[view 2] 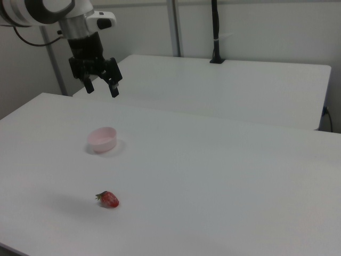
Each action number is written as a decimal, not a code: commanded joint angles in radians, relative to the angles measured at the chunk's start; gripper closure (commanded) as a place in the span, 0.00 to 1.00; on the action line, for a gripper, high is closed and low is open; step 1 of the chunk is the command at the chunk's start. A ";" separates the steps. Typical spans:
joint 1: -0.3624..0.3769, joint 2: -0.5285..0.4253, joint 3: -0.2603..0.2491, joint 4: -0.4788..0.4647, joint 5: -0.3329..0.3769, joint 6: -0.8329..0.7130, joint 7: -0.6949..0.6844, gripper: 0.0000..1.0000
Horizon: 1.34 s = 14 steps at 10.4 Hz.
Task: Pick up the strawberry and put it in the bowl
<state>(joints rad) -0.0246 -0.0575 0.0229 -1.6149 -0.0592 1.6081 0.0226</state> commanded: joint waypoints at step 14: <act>0.014 -0.021 -0.011 -0.049 0.027 0.027 -0.013 0.00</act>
<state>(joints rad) -0.0235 -0.0575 0.0250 -1.6336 -0.0587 1.6081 0.0224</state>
